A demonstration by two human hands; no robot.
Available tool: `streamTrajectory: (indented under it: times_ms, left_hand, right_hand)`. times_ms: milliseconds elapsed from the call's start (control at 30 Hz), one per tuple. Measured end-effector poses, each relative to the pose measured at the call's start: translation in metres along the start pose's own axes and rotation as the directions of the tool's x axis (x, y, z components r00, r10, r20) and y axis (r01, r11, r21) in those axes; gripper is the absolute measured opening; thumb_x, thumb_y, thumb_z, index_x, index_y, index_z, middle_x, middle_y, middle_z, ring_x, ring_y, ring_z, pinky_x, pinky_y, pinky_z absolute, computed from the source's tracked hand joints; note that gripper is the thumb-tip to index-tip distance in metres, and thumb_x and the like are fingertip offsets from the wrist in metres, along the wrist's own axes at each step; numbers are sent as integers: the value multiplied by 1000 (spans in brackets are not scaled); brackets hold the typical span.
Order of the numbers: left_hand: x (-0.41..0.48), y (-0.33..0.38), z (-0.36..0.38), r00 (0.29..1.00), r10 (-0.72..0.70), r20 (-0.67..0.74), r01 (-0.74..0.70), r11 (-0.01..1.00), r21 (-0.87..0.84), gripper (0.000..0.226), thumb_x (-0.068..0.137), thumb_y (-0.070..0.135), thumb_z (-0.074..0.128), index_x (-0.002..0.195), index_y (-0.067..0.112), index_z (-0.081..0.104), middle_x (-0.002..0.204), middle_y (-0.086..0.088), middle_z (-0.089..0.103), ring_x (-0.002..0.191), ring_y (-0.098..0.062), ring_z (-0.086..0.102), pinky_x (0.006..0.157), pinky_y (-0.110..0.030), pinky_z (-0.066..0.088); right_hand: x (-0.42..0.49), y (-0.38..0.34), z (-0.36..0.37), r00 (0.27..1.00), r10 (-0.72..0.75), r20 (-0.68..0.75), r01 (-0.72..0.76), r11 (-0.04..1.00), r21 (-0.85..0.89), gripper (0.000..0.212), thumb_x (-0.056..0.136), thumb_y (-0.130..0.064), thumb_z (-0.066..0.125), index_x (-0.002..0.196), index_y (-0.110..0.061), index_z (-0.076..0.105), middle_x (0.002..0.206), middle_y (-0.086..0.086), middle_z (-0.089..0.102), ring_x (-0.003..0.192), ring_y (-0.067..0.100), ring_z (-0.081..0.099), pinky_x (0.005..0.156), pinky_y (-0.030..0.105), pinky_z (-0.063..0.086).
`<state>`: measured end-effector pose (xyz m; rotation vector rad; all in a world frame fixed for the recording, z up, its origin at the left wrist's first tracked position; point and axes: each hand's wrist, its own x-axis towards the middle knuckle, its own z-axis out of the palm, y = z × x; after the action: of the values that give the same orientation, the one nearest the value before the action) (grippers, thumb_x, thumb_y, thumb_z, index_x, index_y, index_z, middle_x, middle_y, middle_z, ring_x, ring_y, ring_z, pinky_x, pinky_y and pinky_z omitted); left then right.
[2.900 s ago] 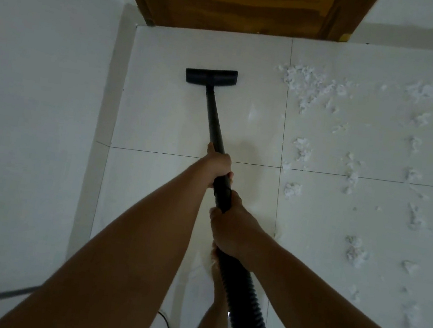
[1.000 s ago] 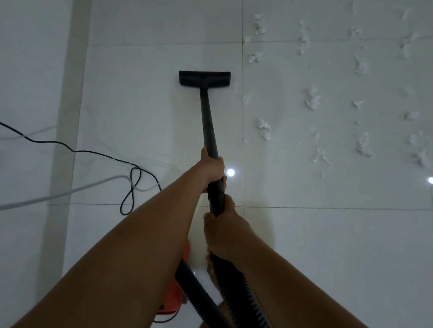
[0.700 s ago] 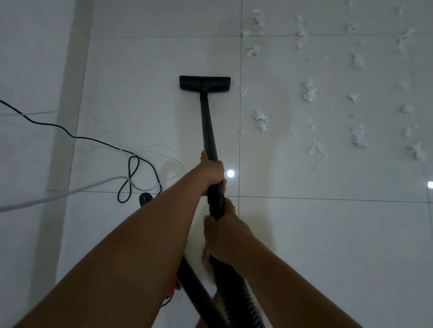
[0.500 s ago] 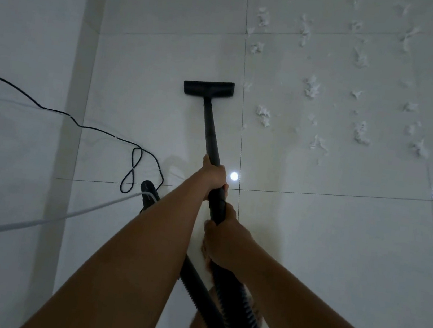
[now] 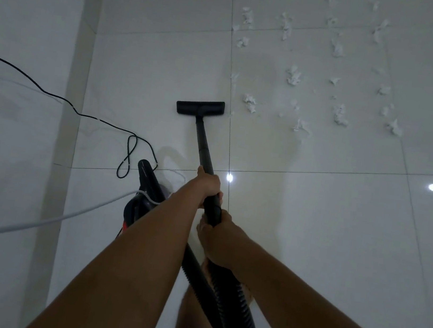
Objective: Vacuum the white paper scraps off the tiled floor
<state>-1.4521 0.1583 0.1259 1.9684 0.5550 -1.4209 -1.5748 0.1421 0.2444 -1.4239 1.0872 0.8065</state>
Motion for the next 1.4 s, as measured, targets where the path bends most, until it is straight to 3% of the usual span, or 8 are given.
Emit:
streamTrajectory:
  times_ms: [200,400,567,700,833,1100,1267,1400]
  left_hand:
    - [-19,-36,16,1000,5,22,-5,1000,26,70,109,21,38,162,41,-3,78,-13,55,60,-16,53,76,-36,56]
    - [-46,-56,30,999,-16,42,17,1000,-5,69,109,17,38,162,42,0,83,-12,54,60,-15,50,58,-29,50]
    - [-65,-60,45,997,-5,71,2,999,42,68,110,18,37,162,39,-2,80,-11,54,60,-13,51,53,-27,50]
    - [-73,-59,57,996,2,90,-9,997,80,69,110,18,36,162,39,-3,79,-9,54,58,-11,51,41,-25,48]
    - [-67,-59,65,996,-3,87,-3,998,62,71,110,19,35,161,42,-8,80,-8,55,59,-12,51,52,-26,50]
    - [-47,-52,69,997,13,82,-15,1000,20,72,110,21,37,161,44,-9,75,-9,53,59,-14,51,67,-30,54]
    - [-39,-41,66,997,40,72,-45,997,70,72,110,24,35,161,40,-12,77,-10,55,61,-15,52,58,-30,51]
    - [-34,-28,64,997,38,62,-40,999,25,73,109,20,36,161,42,-11,78,-10,53,60,-15,51,58,-30,51]
  right_hand:
    - [-31,27,8,999,30,38,-30,1000,0,60,109,-26,45,161,-27,17,110,12,63,63,15,59,43,20,43]
    - [-57,47,7,997,58,48,-56,998,-41,67,106,-16,48,163,-22,13,116,14,63,70,18,59,61,26,52]
    - [-70,61,-1,998,57,16,-57,998,2,57,106,-14,45,159,-20,24,111,14,61,60,14,53,43,21,39]
    - [-79,68,-8,995,88,52,-92,992,83,59,105,-12,43,159,-22,23,125,22,63,63,21,57,58,30,51]
    - [-74,74,-13,995,88,52,-92,993,79,58,105,-12,42,159,-23,24,133,24,60,82,28,59,68,35,55]
    - [-55,74,-16,998,51,27,-52,998,35,62,108,-17,39,163,-28,13,123,19,62,60,16,56,43,21,41]
    - [-43,67,-18,998,46,33,-48,998,43,65,107,-16,40,163,-26,11,126,19,59,92,29,56,94,43,55]
    - [-33,59,-24,998,56,20,-57,998,26,61,105,-15,42,161,-22,18,138,23,56,97,28,53,104,48,52]
